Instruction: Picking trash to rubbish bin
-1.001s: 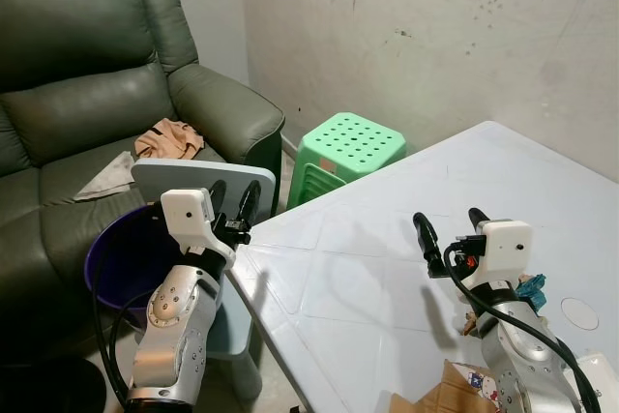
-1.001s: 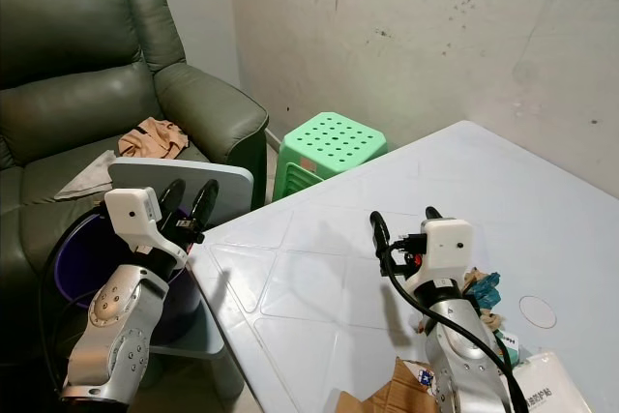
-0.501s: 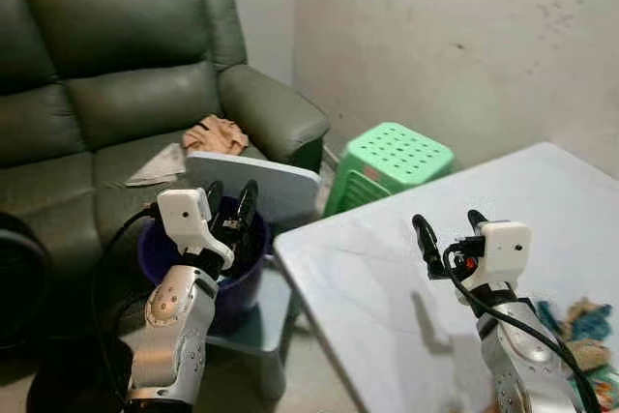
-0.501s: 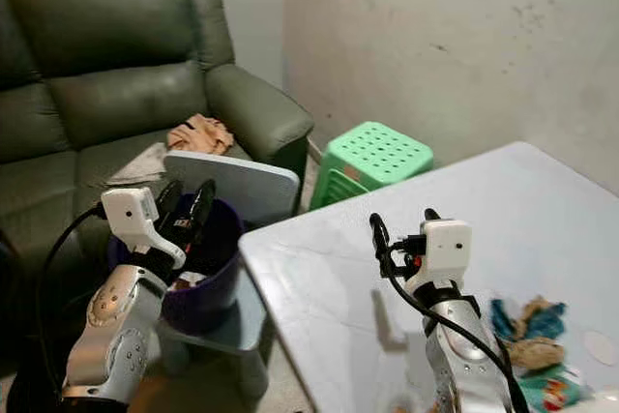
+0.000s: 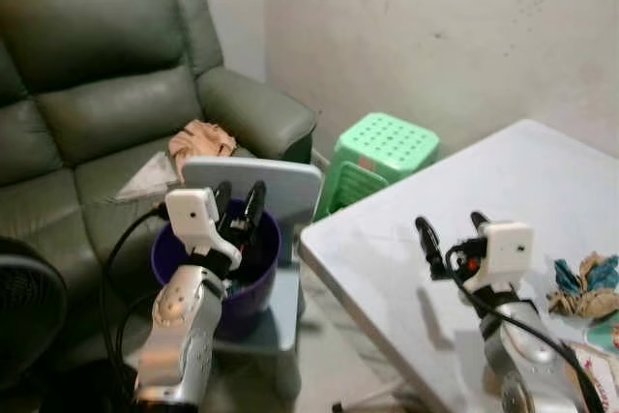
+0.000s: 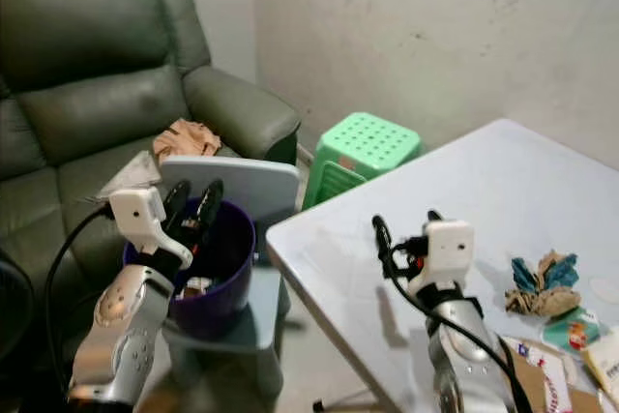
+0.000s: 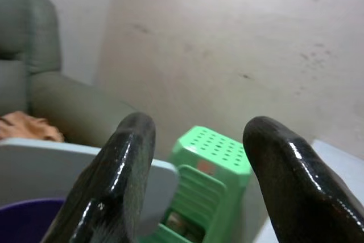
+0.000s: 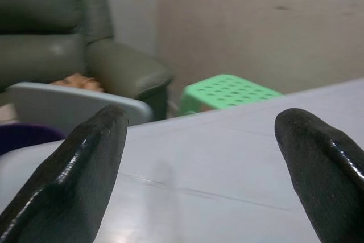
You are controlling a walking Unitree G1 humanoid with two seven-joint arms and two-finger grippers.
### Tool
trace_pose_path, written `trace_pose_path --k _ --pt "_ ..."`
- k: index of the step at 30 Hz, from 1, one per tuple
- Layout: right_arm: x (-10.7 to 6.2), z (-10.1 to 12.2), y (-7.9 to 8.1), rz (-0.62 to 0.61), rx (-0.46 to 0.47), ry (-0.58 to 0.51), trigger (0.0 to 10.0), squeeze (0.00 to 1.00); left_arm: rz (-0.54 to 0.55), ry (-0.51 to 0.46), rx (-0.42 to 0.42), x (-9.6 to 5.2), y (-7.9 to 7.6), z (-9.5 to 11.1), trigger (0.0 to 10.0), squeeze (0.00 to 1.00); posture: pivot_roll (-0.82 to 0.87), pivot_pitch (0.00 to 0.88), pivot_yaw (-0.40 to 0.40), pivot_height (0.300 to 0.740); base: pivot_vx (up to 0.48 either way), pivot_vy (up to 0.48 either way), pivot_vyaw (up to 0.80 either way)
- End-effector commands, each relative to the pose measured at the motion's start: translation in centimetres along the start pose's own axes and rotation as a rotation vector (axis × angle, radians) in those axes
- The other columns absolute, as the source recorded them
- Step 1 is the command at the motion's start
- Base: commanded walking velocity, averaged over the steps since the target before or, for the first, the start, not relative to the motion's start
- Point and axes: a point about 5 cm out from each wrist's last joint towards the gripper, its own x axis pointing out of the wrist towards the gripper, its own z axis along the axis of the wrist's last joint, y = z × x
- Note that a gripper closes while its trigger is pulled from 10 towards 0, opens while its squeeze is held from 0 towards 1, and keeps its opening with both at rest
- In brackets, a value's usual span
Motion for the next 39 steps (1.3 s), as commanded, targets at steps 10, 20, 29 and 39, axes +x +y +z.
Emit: trace_pose_path --k 10,20,29,39 --pt "0.6 0.8 0.4 0.024 -0.004 -0.019 10.0 0.00 0.033 -0.005 0.024 -0.1 0.6 0.3 10.0 0.00 0.07 0.022 -0.044 0.740 0.000 0.000 -0.08" --pt "1.0 0.8 0.6 0.021 0.000 -0.026 10.0 0.00 0.023 -0.014 0.036 0.2 0.6 0.5 10.0 0.00 0.08 0.013 -0.035 0.740 0.000 0.000 -0.75" --pt "1.1 0.8 0.7 0.014 0.004 -0.031 10.0 0.00 -0.006 -0.004 0.030 0.6 0.3 0.5 10.0 0.00 0.07 0.007 -0.023 0.740 0.000 0.051 -0.75" --pt "1.3 0.7 0.9 0.017 0.004 -0.030 10.0 0.00 0.000 0.011 0.043 1.0 0.2 0.3 10.0 0.00 0.07 0.000 -0.020 0.740 0.000 0.139 -0.75"
